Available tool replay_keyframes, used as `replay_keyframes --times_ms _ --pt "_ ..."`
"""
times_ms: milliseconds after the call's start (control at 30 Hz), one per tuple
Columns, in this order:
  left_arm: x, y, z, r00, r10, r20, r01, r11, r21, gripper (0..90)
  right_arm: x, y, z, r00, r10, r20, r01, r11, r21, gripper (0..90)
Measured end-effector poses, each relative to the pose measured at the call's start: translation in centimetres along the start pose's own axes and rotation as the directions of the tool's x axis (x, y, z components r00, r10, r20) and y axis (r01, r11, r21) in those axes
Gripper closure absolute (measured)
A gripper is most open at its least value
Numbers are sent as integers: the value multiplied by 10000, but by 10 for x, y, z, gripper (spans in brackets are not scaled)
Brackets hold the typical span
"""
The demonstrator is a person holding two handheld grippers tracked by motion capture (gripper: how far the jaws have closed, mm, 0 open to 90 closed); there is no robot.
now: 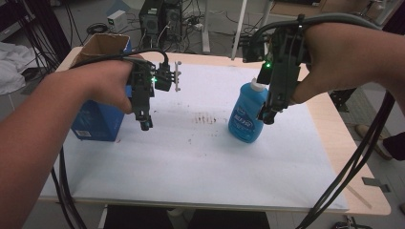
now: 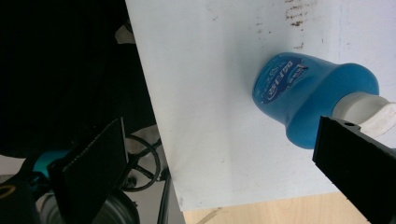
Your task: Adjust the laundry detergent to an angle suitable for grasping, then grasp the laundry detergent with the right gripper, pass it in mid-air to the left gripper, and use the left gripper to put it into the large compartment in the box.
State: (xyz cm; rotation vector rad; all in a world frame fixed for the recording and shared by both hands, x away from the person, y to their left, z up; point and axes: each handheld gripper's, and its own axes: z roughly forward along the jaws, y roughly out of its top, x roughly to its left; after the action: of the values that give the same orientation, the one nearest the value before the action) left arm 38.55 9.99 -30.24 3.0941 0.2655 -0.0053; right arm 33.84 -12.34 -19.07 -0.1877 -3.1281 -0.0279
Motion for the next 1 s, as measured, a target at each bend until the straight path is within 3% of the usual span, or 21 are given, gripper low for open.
replay_keyframes --times_ms 400,600,733,1000 --pt "1 1 -3 10000 -5 2 5 10000 51 17 1 -6 1 9999 138 56 -137 9997 -179 24" --pt "3 1 -2 10000 -72 -34 72 10000 41 17 -3 -10 -1 9987 404 300 -379 9960 -808 24" --pt "4 2 -1 9999 -92 -40 93 9998 150 17 -5 -18 4 9975 663 252 -626 9899 -1273 24" --pt "3 2 0 10000 -98 -10 98 9998 170 17 -10 -47 22 9911 1320 147 -1255 9670 -2217 24"
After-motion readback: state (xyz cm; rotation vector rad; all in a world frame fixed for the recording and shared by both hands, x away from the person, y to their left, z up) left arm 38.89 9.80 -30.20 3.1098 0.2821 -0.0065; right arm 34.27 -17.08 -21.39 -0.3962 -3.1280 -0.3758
